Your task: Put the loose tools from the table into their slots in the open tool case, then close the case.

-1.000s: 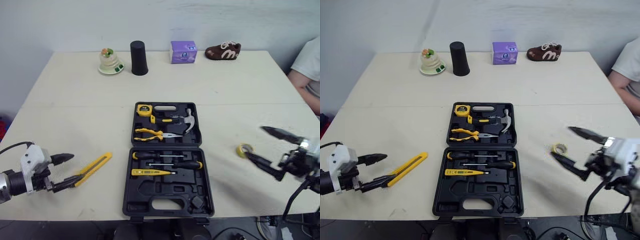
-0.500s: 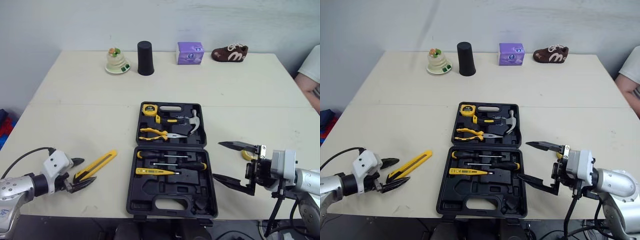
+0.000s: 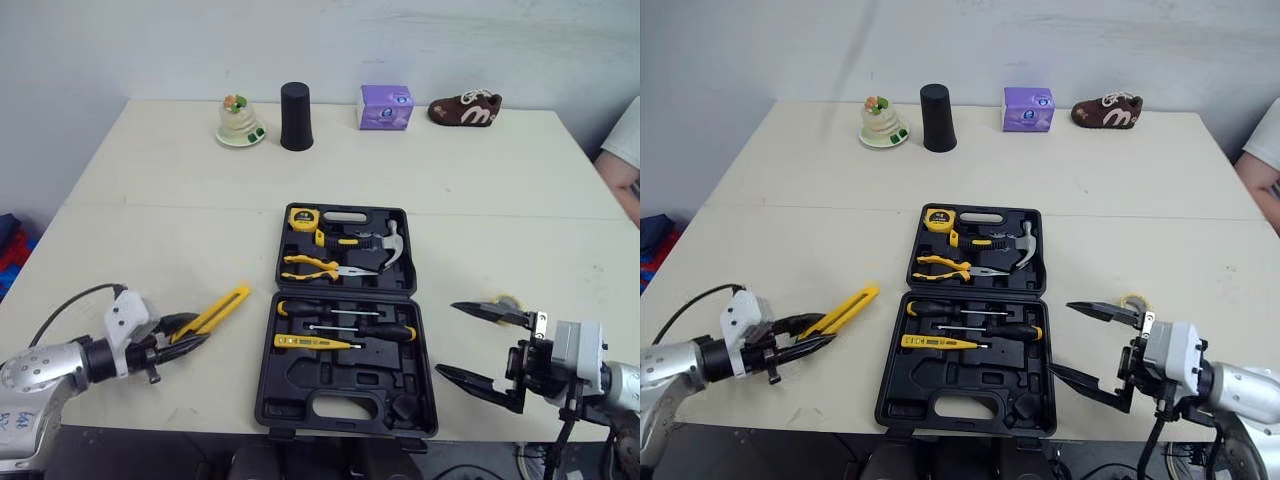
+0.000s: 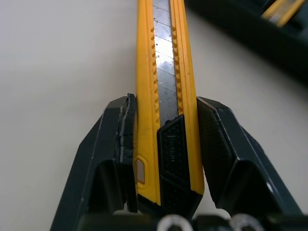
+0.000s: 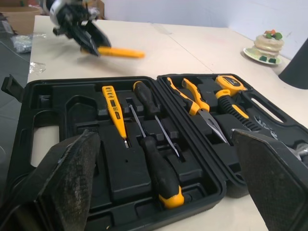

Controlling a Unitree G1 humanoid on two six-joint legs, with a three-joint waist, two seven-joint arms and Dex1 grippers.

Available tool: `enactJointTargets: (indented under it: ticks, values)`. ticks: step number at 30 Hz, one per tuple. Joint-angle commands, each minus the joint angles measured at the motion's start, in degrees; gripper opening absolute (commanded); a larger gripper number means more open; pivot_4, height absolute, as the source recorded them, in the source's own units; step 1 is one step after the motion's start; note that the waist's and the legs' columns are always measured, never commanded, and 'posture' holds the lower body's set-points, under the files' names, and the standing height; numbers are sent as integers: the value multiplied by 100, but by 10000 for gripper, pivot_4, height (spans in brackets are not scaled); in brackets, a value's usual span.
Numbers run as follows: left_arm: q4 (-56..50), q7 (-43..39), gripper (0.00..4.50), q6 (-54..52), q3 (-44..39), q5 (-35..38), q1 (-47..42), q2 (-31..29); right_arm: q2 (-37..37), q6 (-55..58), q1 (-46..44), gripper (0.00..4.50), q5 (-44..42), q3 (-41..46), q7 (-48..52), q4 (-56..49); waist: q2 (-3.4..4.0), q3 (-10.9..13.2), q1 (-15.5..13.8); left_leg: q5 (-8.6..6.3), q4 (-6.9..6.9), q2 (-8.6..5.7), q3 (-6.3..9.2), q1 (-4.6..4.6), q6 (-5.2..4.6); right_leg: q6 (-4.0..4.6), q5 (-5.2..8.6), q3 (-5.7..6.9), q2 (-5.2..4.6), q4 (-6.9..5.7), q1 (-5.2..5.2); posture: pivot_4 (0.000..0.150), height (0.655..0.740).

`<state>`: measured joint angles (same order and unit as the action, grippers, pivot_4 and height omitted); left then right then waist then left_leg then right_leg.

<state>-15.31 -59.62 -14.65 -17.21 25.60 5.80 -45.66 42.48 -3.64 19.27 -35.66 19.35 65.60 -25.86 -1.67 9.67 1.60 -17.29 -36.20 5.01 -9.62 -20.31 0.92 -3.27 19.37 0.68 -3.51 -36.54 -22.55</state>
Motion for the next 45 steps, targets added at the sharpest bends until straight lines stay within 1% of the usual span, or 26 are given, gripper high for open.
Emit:
enactJointTargets:
  ticks: [1, 4, 7, 10, 12, 14, 17, 22, 27, 31, 36, 40, 42, 44, 45]
  values:
    - [-748, -168, 13372, -196, 468, 242, -406, -115, 25, -25, 134, 45000, -106, 275, 45, -220, 1, 0, 1, 0, 0, -2, -2, 0, 0, -2, -1, -3, 0, 0, 1, 1500, 7400]
    - [-1333, -113, 13372, -695, 1341, 85, -941, -184, 61, 19, 437, 45000, -115, 436, 124, -319, 1, 0, 1, 1, 1, -6, -2, 1, 0, -4, -2, -5, 3, 1, 1, 1500, 7400]
    - [-1631, 81, 13371, -1157, 2140, -85, -1312, -32, 94, 53, 760, 45000, -134, 682, 187, -452, 5, 1, 16, 4, 1, -9, -7, 2, 6, -7, -3, -15, 11, 2, 0, 1500, 7400]
    - [-1766, 184, 13371, -1529, 2816, -196, -1650, 161, 100, 93, 966, 45000, -174, 962, 179, -531, 4, 2, 8, 20, -5, -24, -4, 2, 34, -15, -2, -18, 18, 1, 0, 1500, 7400]
    - [-1764, 211, 13371, -1766, 3250, -304, -1877, 275, 63, 114, 1129, 45000, -182, 1120, 200, -596, 3, 2, 5, 21, -11, -23, -4, 2, 34, -22, -6, -25, 22, 0, 2, 1500, 7400]
    - [-1711, 206, 13371, -1784, 3556, -515, -2034, 299, 12, 121, 1284, 45000, -182, 1213, 214, -695, 3, 2, 3, 24, -14, -28, 3, 2, 26, -26, -8, -27, 23, -1, 3, 1500, 7400]
    - [-1609, 250, 13371, -1705, 3719, -748, -2134, 286, -53, 138, 1449, 45000, -189, 1287, 172, -842, 3, 2, 9, 26, -13, -27, 13, 3, 23, -26, -9, -30, 25, -4, 4, 1500, 7400]
    - [-1587, 308, 13371, -1915, 3946, -955, -2254, 290, -251, 110, 1737, 45000, -109, 1334, 61, -1039, 3, 2, -1, 30, -13, -25, 35, -1, 15, -25, -8, -29, 18, -10, 5, 1500, 7400]
    - [-1694, 172, 13371, -1997, 4025, -946, -2204, 212, -288, 120, 1743, 45000, -77, 1318, -3, -1083, 3, 2, 0, 30, -13, -28, 34, -1, 12, -24, -8, -26, 10, -10, 7, 1500, 7400]
    - [-1581, 205, 13371, -1797, 4105, -1273, -2237, 104, -269, 117, 1695, 45000, -67, 1291, -17, -1053, 3, 2, 1, 30, -11, -28, 42, 0, 10, -21, -6, -21, 11, -11, 8, 1500, 7400]
    - [-1488, 209, 13371, -1707, 4112, -1429, -2291, 43, -267, 205, 1532, 45000, -111, 1225, -139, -1082, 3, 2, -3, 30, -11, -28, 45, 0, -1, -20, -6, -18, 10, -13, 9, 1500, 7400]
    - [-1472, 174, 13371, -1833, 4103, -1388, -2330, 30, -272, 225, 1511, 45000, -70, 1180, -141, -1100, 4, 2, -2, 32, -10, -29, 50, 0, -4, -20, -6, -17, 9, -13, 11, 1500, 7400]
    - [-1514, 97, 23538, -2040, 4064, -1216, -2353, 33, -281, 234, 1497, 45000, -50, 1150, -160, -1109, 4, 2, 2, 32, -10, -29, 50, 0, -4, -20, -6, -17, 9, -14, 12, 1500, 7400]
    - [-1472, 125, 29084, -1721, 4021, -1256, -2390, 177, -285, 235, 1473, 45000, -27, 1100, -187, -1112, 4, 2, 1, 32, -10, -29, 50, 1, -4, -19, -6, -16, 10, -16, 11, 1500, 7400]
    - [-1455, 69, 34465, -1574, 4006, -1234, -2410, 225, -285, 234, 1463, 45000, -19, 1083, -196, -1109, 4, 2, -3, 32, -10, -29, 50, 1, -4, -19, -6, -16, 9, -16, 11, 1500, 7400]
